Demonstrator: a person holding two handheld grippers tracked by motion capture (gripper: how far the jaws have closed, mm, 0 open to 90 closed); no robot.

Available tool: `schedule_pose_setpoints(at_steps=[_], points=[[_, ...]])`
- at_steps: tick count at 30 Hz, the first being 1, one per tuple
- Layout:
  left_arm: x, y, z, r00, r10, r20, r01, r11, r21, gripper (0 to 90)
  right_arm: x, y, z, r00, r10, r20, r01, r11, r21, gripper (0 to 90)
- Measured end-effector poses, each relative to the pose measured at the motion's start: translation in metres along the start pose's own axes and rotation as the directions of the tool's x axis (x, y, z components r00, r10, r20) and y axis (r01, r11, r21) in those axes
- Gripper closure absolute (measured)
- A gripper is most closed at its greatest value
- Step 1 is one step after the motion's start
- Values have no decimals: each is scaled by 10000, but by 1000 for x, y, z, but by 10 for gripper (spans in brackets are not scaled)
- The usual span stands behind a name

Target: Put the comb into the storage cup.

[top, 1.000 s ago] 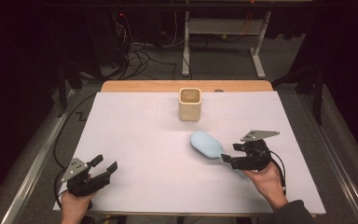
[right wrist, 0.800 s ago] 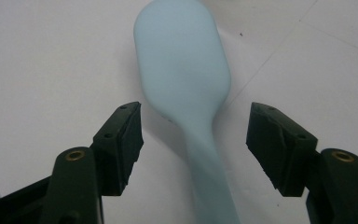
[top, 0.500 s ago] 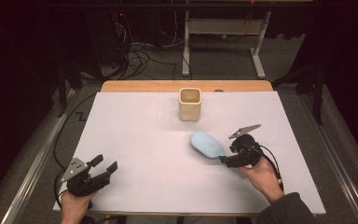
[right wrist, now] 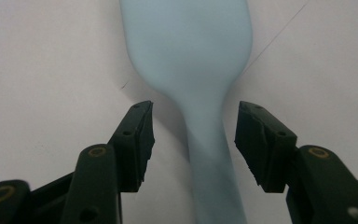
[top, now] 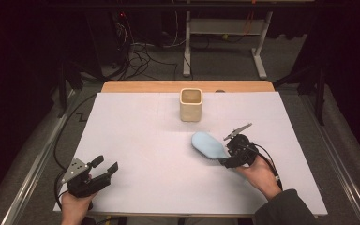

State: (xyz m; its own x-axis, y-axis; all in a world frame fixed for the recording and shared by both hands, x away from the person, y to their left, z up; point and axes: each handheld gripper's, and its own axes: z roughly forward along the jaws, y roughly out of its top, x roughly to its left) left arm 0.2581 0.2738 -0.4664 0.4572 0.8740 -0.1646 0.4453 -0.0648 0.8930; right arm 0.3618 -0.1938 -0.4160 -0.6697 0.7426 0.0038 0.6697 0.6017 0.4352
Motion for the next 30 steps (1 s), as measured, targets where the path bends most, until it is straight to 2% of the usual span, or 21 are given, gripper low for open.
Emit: schedule_pose_setpoints(at_steps=[5,6,10,30], points=[[0,0,0,10000,29,-14,-29,10000,-15,327,3,3,7,10000,-23,43,22,9993,376,498],[0,0,-1,10000,36,-16,-36,10000,-12,327,3,3,8,9999,-145,67,142,9991,399,501],[-1,0,-1,10000,48,-13,-48,10000,-22,327,4,5,10,9998,-39,197,27,9980,637,522],[-2,1,-1,9999,131,42,-131,9999,-79,327,3,10,22,9990,-190,407,140,9927,1194,565]])
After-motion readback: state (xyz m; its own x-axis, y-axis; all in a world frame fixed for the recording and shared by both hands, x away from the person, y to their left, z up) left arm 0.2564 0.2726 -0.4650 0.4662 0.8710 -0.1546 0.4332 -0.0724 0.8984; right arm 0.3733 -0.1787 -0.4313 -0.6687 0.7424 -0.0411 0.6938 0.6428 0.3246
